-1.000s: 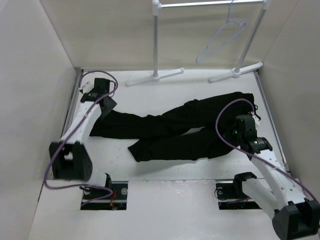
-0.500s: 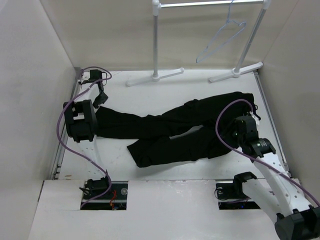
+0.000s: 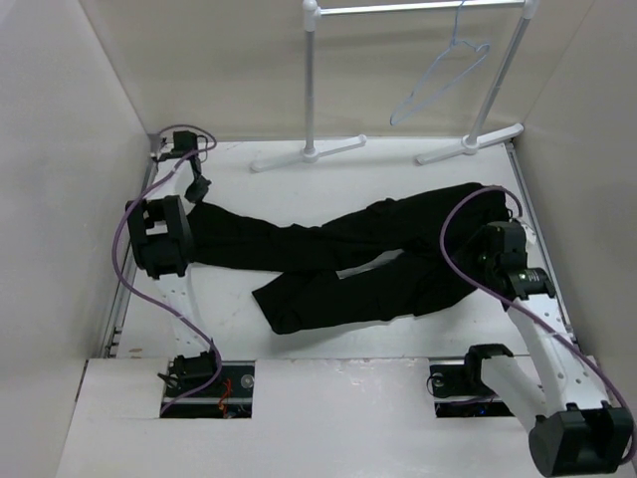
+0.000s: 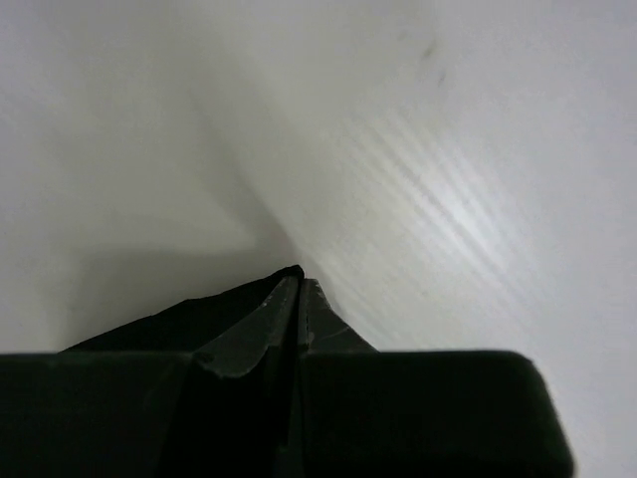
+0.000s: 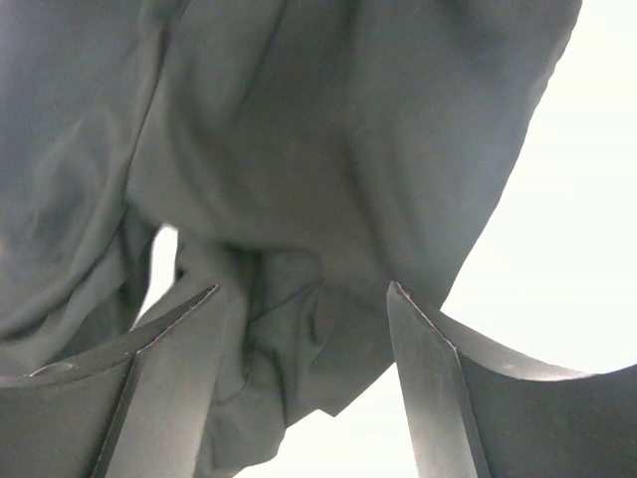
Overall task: Place the trousers on the hanger
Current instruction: Flatten out the trousers at the center of the board.
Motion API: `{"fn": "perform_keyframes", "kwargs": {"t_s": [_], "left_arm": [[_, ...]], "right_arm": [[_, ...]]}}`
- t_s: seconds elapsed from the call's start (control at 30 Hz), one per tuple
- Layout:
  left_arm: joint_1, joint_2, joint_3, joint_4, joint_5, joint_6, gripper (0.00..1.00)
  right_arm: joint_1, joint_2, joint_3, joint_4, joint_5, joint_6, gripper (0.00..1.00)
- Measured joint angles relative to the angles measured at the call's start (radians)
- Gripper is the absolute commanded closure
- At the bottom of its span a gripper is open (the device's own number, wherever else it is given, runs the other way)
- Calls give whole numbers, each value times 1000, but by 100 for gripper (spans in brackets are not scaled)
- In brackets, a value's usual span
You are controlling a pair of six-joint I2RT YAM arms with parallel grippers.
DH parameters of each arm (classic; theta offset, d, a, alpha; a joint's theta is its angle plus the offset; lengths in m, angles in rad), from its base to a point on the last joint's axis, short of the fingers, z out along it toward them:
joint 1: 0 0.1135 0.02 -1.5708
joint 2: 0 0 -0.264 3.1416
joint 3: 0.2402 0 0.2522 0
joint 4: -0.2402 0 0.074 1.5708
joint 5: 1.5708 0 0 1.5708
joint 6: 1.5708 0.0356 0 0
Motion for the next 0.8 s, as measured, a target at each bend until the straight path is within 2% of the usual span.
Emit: {"fn": "perform_keyframes", "kwargs": {"t_s": [0.17, 0.27, 0.33, 0.43, 0.5, 0.6, 0.67, 0.7, 0.73, 0.8], "left_arm": [[78, 20, 229, 0, 4, -78, 100], [118, 38, 367, 27, 5, -127, 95], [134, 60, 431, 49, 12, -155, 88], [137, 106, 484, 96, 38, -177, 61], [129, 127, 477, 109, 62, -185, 52], [112, 92, 346, 151, 96, -191, 51], [92, 0, 144, 185, 108, -195, 53], [77, -64, 23, 202, 113, -197, 53], [59, -130, -93, 218, 114, -199, 53], [2, -293, -327, 225, 114, -203, 53]], "right_arm": [[-86, 70, 27, 25, -10, -30, 49], [-96, 106, 47, 41, -12, -33, 48], [-96, 134, 66, 53, -12, -33, 41], [-97, 201, 107, 78, -6, -29, 32], [-105, 259, 139, 102, -5, -29, 29], [-126, 346, 188, 140, 0, -28, 28], [-145, 399, 226, 168, 4, -26, 29], [-157, 425, 245, 181, 6, -26, 33], [-172, 452, 267, 195, 8, -25, 41], [-220, 527, 320, 236, 6, -26, 74]]}}
